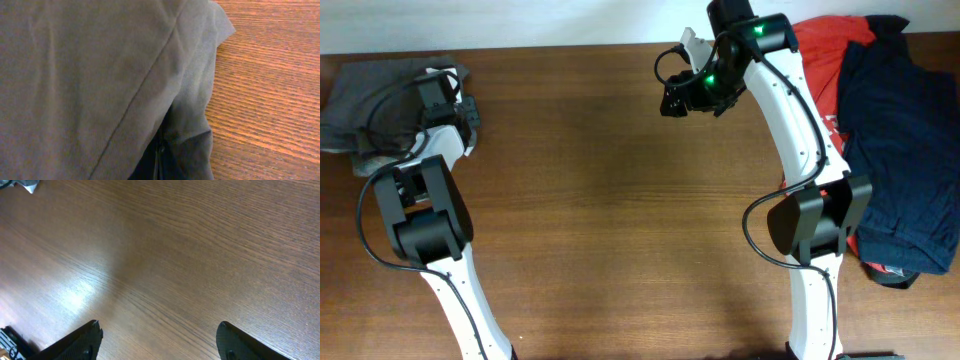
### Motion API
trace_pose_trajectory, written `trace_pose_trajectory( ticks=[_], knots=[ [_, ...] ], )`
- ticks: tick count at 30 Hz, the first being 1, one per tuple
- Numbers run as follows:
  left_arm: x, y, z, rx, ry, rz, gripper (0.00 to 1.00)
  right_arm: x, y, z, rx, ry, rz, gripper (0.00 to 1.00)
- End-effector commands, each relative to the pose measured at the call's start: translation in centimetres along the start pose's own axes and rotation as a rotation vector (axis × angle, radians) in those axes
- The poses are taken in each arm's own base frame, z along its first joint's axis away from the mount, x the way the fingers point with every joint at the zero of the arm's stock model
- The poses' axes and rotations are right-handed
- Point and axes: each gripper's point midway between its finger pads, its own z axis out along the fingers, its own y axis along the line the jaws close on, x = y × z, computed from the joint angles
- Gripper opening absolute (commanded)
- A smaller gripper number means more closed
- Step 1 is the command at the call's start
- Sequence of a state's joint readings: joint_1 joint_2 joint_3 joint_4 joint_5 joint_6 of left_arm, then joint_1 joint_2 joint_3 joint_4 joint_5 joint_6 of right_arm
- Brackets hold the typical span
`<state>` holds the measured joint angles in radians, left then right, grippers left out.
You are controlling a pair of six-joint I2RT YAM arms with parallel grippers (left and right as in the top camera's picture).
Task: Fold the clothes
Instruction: 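Place the shorts at the back-left corner and adjust them with the left gripper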
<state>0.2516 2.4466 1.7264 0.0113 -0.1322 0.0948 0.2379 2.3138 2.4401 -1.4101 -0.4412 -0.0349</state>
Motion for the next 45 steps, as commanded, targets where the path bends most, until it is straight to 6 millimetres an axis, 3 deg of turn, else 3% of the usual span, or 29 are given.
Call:
trace_pose_trajectory(
  ticks=[1, 5, 11, 14, 17, 22, 25, 30, 34, 38, 45],
  knots=[
    [3.6, -0.2, 1.6, -0.007, 0.077, -0.026, 0.01, -0.6, 0.5, -1.9, 0.012, -0.047, -0.029, 0.79],
    [-1.0, -0.5, -0.8, 0.018, -0.013, -0.031, 0.01, -0.6, 0.5, -1.9, 0.012, -0.047, -0.028, 0.79],
    [-10.7, -0.3, -8.0, 0.082, -0.215, -0.045, 0.00, -0.6, 0.5, -1.9, 0.012, -0.047, -0.028, 0.80],
    [-13.8, 0.5, -10.6, 0.071, -0.299, -0.029, 0.01, -0.6, 0.5, -1.9, 0.012, -0.047, -0.028, 0.80],
    [-15.7, 1.2, -11.7, 0.044, -0.375, 0.038, 0.01, -0.6, 0.5, -1.9, 0.012, -0.047, -0.028, 0.80],
    [-15.4, 3.7, -10.2, -0.001, -0.398, 0.036, 0.01, -0.5, 0.5, -1.8, 0.012, -0.042, -0.026, 0.80],
    [-14.4, 6.0, -8.3, -0.037, -0.412, 0.017, 0.01, -0.4, 0.5, -1.7, 0.011, -0.034, -0.023, 0.80],
    [-12.0, 8.8, -4.4, -0.084, -0.450, -0.004, 0.11, -0.1, 0.5, -1.7, 0.010, -0.022, -0.017, 0.80],
    [-9.0, 8.2, -1.2, -0.061, -0.434, 0.048, 0.12, 0.2, 0.5, -1.7, 0.010, -0.014, -0.014, 0.80],
    [-5.2, 6.8, 1.6, -0.035, -0.355, 0.053, 0.19, 0.2, 0.5, -1.7, 0.010, -0.012, -0.013, 0.80],
    [0.4, 3.7, 5.2, 0.046, -0.263, 0.070, 0.27, 0.2, 0.5, -1.7, 0.010, -0.012, -0.013, 0.80]
  ],
)
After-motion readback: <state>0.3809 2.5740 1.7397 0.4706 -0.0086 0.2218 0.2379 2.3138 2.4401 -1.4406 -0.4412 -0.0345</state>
